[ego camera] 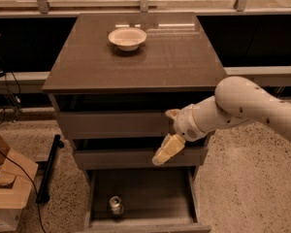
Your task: Pick 7up can from bottom drawer and place on counter
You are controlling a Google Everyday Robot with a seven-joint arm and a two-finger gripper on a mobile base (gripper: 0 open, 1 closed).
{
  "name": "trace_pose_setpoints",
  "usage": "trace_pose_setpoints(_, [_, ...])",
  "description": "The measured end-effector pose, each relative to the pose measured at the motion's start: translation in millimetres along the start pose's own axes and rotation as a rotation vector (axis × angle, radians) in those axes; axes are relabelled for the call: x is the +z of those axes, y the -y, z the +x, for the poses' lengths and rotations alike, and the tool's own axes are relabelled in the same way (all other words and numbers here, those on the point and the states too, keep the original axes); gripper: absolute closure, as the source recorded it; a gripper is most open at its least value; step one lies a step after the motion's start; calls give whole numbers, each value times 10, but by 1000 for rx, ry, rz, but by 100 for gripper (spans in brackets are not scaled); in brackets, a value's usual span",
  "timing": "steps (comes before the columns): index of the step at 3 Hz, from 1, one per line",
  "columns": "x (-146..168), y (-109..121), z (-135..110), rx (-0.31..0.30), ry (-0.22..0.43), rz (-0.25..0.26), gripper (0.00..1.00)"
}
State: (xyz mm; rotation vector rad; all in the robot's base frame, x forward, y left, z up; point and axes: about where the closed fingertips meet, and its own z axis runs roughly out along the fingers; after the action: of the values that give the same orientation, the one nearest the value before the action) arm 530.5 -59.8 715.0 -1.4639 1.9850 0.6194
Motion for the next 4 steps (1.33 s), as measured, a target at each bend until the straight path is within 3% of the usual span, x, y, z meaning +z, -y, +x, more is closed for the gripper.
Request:
trace_pose_setpoints(1, [167, -8, 172, 32, 1, -33, 0])
trace_pose_setpoints(2, [257, -38, 185, 29, -2, -45, 0])
trace_pose_setpoints(3, [720, -191, 252, 15, -17, -105, 0])
trace_pose_setpoints(4, [1275, -425, 567, 68, 9, -180, 0])
